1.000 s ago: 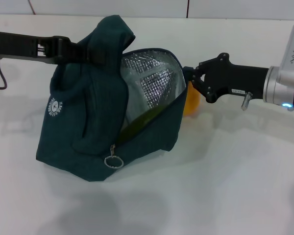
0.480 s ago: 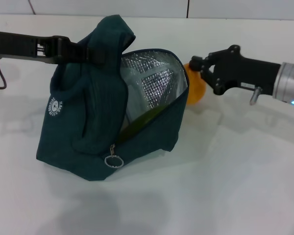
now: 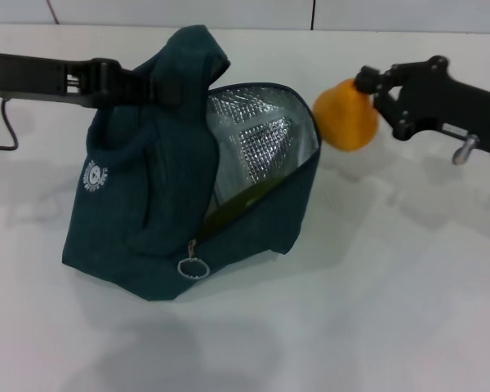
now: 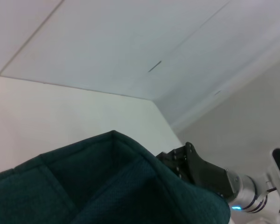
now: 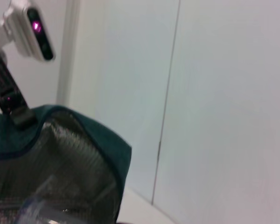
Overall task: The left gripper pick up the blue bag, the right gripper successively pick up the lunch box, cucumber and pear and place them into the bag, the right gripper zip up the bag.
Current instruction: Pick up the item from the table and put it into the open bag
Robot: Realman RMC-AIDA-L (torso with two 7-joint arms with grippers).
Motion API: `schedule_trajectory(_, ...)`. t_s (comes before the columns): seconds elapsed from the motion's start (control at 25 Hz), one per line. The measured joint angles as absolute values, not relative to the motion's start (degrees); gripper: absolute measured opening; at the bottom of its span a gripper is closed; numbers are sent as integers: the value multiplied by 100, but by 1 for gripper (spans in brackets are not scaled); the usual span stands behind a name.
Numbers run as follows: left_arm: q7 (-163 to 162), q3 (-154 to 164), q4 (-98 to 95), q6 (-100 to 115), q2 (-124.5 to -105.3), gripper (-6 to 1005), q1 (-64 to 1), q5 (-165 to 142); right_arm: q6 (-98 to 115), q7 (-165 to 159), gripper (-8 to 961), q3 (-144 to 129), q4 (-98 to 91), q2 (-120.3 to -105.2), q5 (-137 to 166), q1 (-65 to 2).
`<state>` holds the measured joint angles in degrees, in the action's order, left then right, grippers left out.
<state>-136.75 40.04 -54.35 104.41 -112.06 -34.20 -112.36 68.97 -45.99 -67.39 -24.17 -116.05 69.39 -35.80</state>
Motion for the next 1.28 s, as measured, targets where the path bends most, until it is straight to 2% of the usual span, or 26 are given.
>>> schedule_trajectory(0.36, -13875, 3998, -5180, 10440, -11311, 40, -3575, -10736, 7339, -4603, 20, -6685, -2946, -11554, 6506, -3129)
schedule_trajectory(0.8, -13955, 4003, -4831, 10421, -11600, 40, -3836, -10497, 8062, -4639, 21, -6149, -3276, -11533, 6429, -2749)
schedule_trajectory(1.04, -13868, 3999, -4648, 10291, -11561, 40, -3636, -10500, 8537, -5042, 21, -6054, -3387, -11525, 6427, -2786)
schedule_trajectory(1.28, -13685, 3999, -4409, 10158, -11485, 40, -3498, -10533, 8951, -5432, 21, -6266, -3396, -11564, 6425, -3103)
